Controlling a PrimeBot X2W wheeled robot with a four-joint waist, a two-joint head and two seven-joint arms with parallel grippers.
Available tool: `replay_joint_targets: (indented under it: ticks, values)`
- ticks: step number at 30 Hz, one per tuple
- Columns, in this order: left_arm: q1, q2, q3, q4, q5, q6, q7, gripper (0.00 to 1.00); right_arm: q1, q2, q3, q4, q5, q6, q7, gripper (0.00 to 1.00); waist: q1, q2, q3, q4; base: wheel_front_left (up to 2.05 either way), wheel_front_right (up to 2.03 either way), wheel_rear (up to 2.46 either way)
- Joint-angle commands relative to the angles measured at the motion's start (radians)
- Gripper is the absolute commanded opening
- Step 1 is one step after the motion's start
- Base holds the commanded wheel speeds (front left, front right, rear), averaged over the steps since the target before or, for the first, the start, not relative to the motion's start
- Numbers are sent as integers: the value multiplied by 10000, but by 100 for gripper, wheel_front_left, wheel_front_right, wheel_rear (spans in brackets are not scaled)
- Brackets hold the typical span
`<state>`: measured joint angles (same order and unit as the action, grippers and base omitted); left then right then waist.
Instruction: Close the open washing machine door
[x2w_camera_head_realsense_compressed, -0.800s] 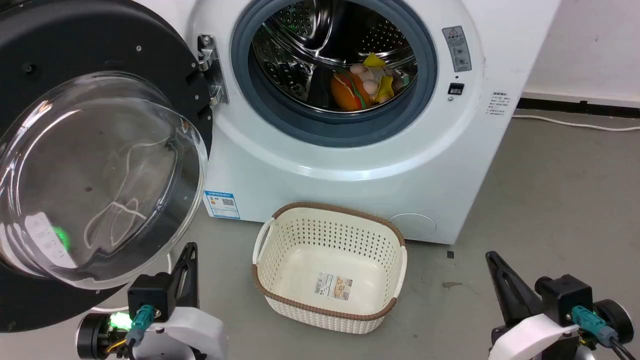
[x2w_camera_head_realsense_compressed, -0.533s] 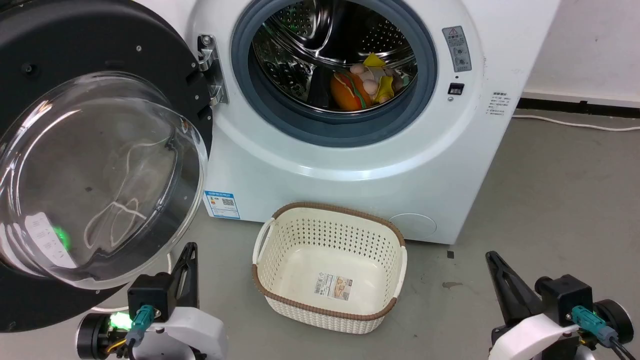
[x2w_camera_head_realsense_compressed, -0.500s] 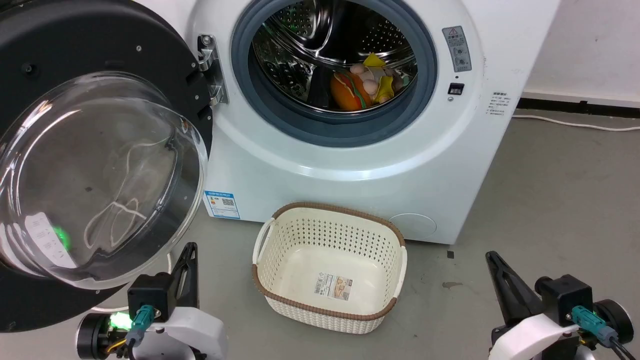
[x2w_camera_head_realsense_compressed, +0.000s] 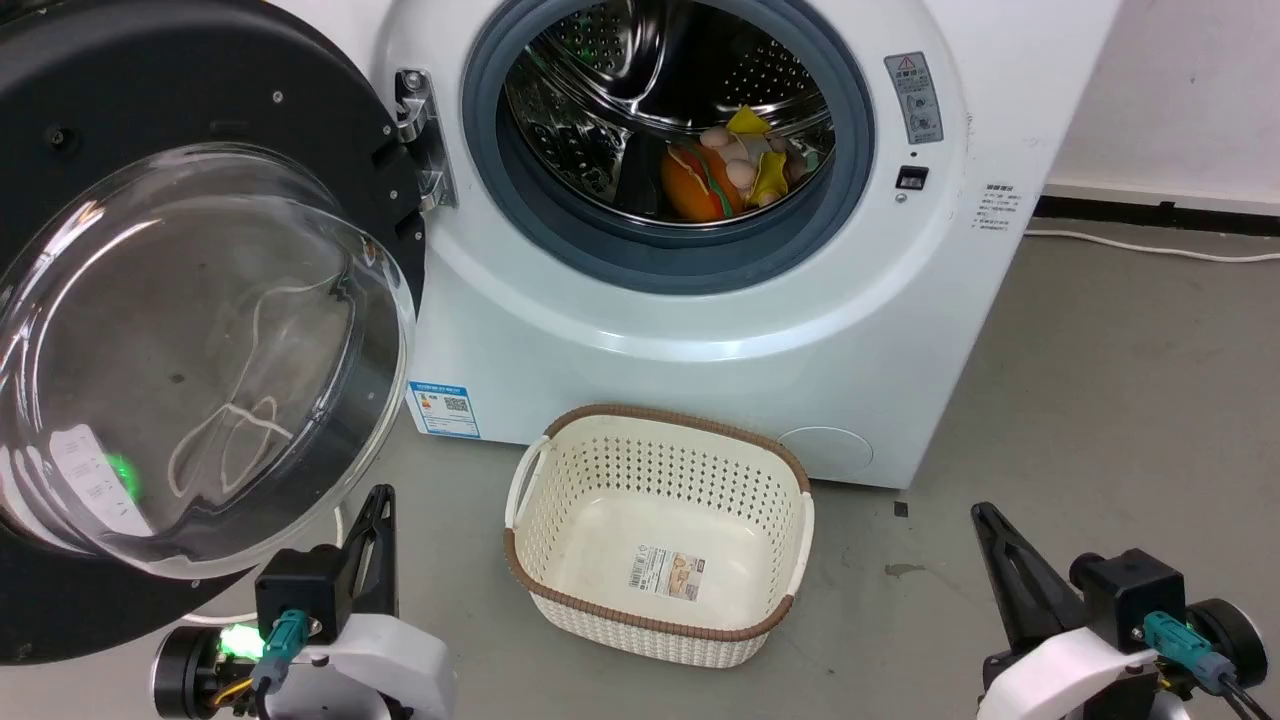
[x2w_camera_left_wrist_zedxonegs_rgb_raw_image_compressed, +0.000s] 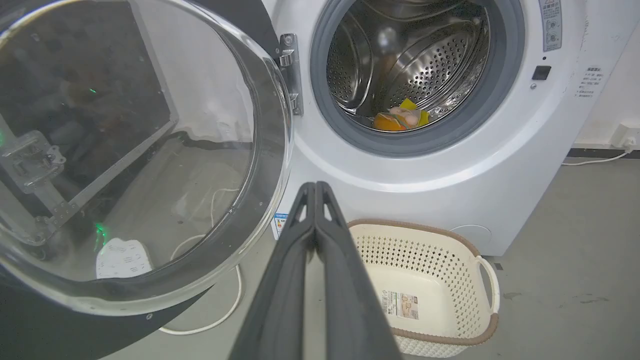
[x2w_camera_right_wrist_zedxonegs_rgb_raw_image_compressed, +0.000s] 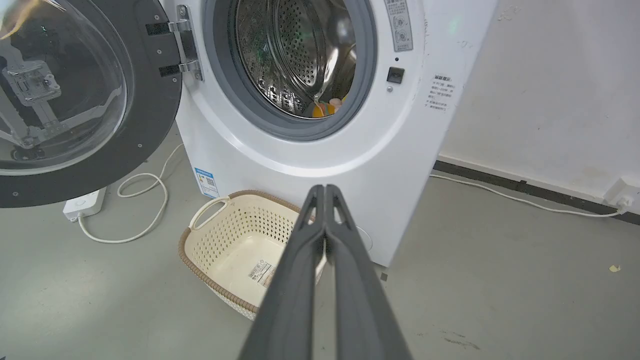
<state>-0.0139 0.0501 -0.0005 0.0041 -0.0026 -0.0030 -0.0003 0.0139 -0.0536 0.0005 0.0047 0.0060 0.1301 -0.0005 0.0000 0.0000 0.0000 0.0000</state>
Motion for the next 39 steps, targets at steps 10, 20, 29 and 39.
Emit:
replay_joint_targets:
  ticks: [10,20,29,39]
  values:
    - [-3,0,-8,8,-2,-2,-1,100,8,-2,2,6,6,0,-1,100,0,0,0,0,0,0,0]
    - [-17,1,-122,-5,-15,36,-182,100,31,1,-121,27,208,0,-182,100,0,0,0,23,0,0,0]
    - [-5,18,-234,-32,-22,70,-370,100,143,3,-119,-93,293,1,-370,100,0,0,-42,230,0,0,0]
    - [24,64,-356,-46,-31,90,-579,100,263,6,-62,-177,326,1,-579,100,0,0,-98,792,0,0,0]
